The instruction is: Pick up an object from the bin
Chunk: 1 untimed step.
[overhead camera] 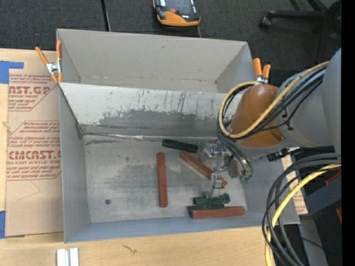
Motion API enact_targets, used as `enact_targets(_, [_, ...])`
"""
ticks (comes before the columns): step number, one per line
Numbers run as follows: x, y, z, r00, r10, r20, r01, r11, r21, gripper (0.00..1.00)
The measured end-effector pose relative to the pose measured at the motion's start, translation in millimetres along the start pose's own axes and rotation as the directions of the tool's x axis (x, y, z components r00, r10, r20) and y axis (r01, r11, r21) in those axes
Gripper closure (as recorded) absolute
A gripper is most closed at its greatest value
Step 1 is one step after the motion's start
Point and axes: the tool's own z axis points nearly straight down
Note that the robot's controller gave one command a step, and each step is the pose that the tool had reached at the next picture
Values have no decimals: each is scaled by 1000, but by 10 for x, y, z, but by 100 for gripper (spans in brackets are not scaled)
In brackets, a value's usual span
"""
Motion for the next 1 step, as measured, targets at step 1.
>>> enact_targets(1, [6, -21, -305, 987, 160, 2, -160, 987, 1, 0])
